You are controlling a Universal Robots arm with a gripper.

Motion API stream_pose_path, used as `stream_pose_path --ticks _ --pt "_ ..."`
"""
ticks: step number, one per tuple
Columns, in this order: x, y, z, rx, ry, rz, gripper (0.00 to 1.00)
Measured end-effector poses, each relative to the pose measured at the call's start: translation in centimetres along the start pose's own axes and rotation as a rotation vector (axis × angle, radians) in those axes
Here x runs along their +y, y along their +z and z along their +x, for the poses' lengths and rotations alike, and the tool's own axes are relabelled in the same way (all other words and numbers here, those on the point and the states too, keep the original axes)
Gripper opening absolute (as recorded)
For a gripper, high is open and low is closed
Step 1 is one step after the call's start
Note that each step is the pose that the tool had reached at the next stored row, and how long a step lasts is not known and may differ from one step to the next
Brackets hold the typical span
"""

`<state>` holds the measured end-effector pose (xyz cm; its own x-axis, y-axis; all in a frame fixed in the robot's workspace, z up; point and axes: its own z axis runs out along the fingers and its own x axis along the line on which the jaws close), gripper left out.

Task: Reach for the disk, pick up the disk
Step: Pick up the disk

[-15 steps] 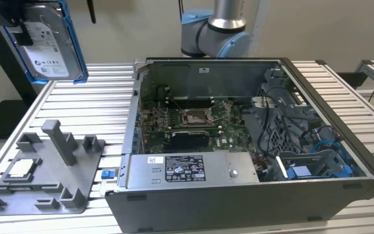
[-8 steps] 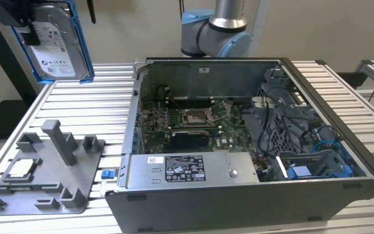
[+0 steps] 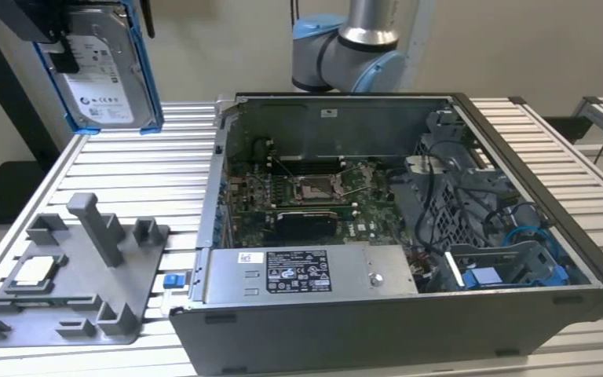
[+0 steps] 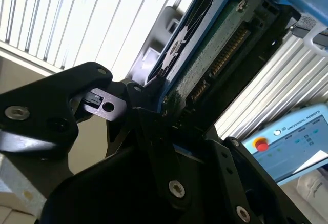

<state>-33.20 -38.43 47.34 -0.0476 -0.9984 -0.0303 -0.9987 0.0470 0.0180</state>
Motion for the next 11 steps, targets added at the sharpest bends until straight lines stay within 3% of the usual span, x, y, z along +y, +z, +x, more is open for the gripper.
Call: stream_pose_path --ticks 11 --pt "-1.98 -0.03 -0.09 0.0 0.0 0.0 0.0"
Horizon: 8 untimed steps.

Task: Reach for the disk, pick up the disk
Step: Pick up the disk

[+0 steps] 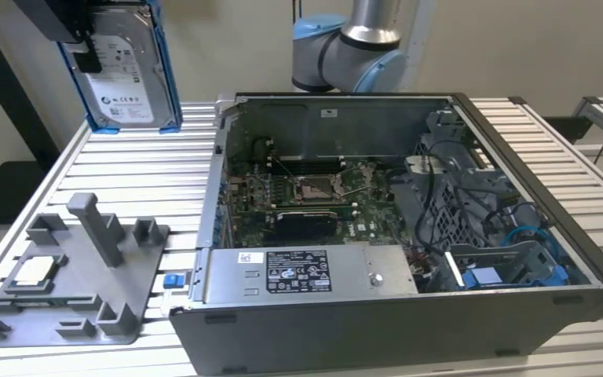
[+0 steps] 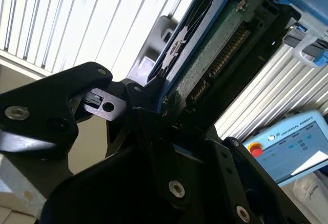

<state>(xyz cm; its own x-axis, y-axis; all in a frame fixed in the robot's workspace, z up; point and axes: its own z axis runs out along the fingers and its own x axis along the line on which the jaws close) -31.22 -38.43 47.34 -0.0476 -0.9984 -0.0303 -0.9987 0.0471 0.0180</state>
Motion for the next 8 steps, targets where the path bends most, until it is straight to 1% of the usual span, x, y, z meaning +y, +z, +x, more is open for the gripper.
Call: stream_pose_path --ticks 8 --pt "-1.3 -0.02 -0.06 -0.0001 0.0 0.0 0.0"
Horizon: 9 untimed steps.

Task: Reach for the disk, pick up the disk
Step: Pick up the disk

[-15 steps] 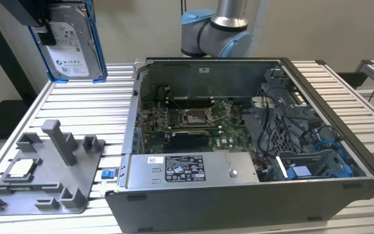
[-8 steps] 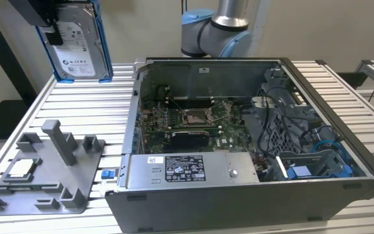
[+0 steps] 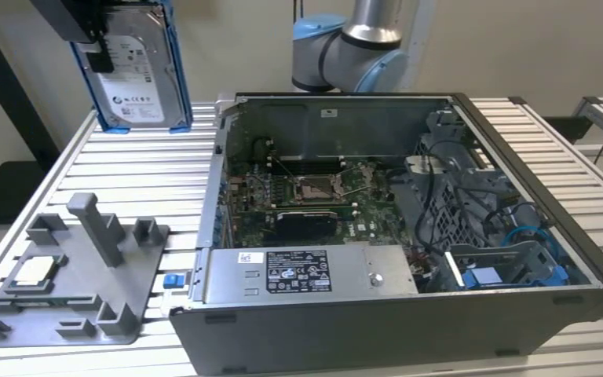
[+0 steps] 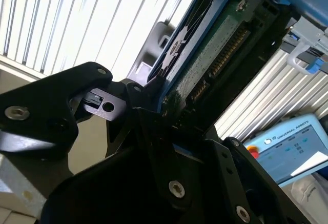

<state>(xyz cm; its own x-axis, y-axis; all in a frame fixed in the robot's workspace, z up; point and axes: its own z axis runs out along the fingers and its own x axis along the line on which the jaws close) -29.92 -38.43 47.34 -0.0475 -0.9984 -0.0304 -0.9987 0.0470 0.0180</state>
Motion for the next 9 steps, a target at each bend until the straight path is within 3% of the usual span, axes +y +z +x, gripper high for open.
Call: stream_pose_path --ticks 9 --pt "-1.49 -0.03 -0.07 0.0001 0.0 -0.0001 0.0"
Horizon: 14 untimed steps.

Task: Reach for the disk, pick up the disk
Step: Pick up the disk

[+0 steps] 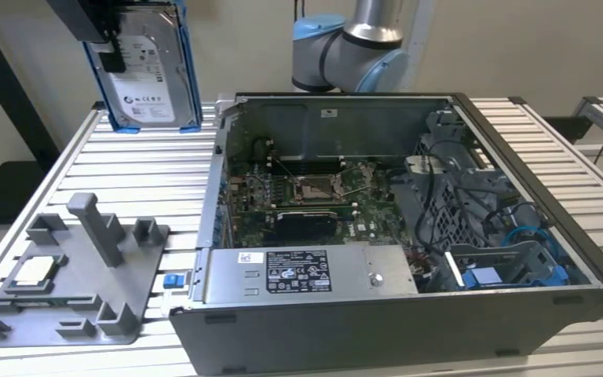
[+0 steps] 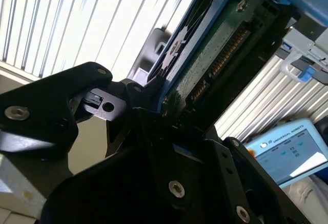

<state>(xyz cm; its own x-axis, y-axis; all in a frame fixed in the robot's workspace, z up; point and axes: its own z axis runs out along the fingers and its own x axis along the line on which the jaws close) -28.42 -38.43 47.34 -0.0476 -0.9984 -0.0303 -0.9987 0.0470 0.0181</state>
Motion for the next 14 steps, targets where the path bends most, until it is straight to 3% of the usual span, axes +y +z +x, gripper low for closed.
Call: stream_pose_path --ticks 14 --pt "-3.19 -0.05 -0.15 0.0 0.0 -0.001 0.0"
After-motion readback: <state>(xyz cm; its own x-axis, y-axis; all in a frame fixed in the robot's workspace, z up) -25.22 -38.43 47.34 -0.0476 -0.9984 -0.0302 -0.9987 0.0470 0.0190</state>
